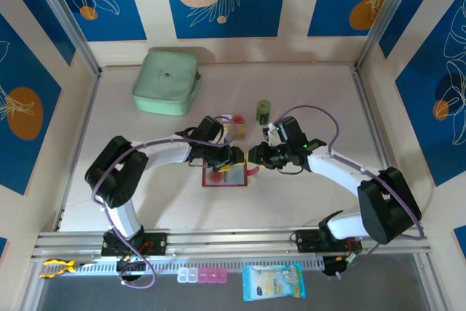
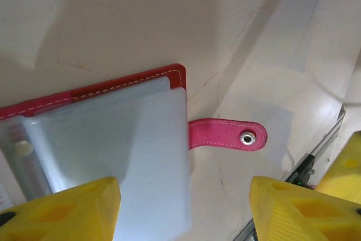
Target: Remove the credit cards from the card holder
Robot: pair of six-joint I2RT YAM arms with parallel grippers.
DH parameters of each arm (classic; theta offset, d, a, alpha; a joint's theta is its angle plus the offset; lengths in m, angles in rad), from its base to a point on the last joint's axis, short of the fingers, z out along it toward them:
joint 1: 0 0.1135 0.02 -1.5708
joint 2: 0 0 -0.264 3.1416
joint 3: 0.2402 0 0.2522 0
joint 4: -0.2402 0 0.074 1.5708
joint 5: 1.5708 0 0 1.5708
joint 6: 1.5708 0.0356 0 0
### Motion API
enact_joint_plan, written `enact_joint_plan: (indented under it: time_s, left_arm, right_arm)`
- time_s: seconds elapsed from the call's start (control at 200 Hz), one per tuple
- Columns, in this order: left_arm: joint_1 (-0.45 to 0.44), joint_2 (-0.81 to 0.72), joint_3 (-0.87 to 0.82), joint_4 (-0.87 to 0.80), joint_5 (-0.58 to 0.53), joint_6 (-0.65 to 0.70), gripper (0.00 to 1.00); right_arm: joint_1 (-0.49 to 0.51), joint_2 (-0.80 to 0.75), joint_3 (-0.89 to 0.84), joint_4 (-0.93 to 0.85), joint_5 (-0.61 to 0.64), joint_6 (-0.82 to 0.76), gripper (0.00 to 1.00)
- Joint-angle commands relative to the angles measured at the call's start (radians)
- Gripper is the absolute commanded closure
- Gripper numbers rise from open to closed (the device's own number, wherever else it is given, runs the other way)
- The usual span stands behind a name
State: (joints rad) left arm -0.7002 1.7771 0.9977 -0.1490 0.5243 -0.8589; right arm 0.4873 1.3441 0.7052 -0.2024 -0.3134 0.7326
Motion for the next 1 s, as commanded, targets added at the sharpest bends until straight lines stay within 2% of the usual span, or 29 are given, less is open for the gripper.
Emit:
enact_joint_plan:
  time_s: [0.0,0.4,0.69,0.99]
  left_arm:
    - [-0.018,0.03,0.022,-0.01,0.013,-0.002,0.37]
    - [-0.025,0.048,0.023,-0.024,-0.017,0.001,0.36]
    - [0.002,-0.062,0.008,-0.076,-0.092,0.055,0.36]
    - [0.094,-0.209,-0.142,-0.064,-0.104,0.076,0.38]
  right_arm:
    - [-0.01,-0.026,-0.023,-0.03,-0.003,-0.017,0.67]
    - [-0.016,-0.008,-0.026,-0.025,-0.021,-0.021,0.66]
    - [0.017,0.04,0.03,-0.032,-0.029,-0.018,0.66]
    - [0.115,0.142,0.128,-0.031,0.002,0.009,0.67]
